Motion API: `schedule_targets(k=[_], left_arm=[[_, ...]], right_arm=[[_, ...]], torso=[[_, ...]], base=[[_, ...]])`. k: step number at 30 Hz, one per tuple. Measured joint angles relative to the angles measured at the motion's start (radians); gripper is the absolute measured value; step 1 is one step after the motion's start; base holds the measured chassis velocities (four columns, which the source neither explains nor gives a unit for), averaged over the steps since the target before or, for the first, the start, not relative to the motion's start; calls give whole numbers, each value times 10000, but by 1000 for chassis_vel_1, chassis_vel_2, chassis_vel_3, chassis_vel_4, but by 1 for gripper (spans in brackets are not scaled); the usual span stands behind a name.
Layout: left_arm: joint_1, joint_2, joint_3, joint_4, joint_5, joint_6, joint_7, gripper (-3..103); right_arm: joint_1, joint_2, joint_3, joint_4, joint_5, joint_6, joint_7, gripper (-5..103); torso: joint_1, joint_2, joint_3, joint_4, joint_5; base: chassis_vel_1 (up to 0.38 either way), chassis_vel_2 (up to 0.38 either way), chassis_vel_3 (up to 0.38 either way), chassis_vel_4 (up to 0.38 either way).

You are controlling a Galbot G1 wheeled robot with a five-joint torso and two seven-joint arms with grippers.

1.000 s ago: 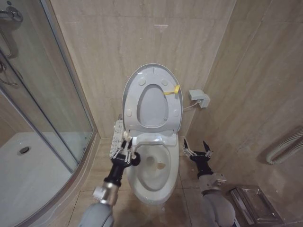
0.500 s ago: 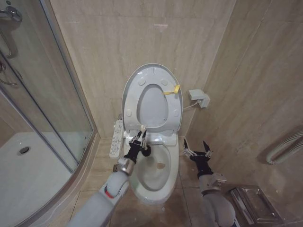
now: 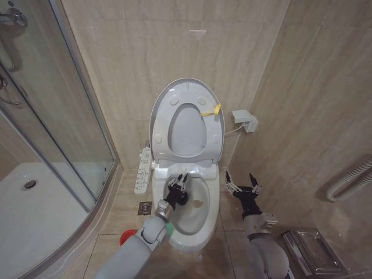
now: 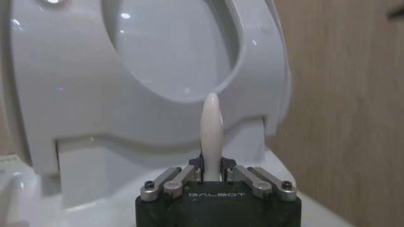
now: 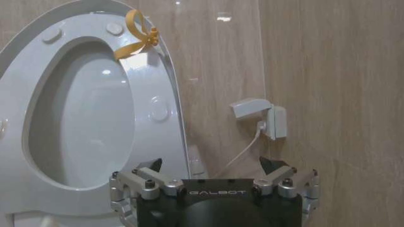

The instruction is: Open the toilet lid, clean the toilet bowl with a toilet brush, close the toilet lid, and flush.

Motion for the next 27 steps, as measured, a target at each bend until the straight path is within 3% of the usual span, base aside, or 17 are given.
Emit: schedule_targets(k=[3,14,18,27], left_arm=[[-35,-141,235,624,283,-425,278,18],[-224,-412,336,1559,738,-903,488,18],[-387,-455,411,1275,689,-888,481,18],[-618,-513,721,-233,299,-149,305,18]], right_arm=[[0,0,0,0,0,0,0,100],[0,0,0,0,0,0,0,100],[0,0,0,0,0,0,0,100],[0,0,0,0,0,0,1,100]], torso=[[0,0,0,-2,-1],[0,1,0,-1,-1],[0,1,0,-1,-1],[0,1,0,-2,-1]], base=[[0,0,0,0],[0,0,0,0],[0,0,0,0],[0,0,0,0]])
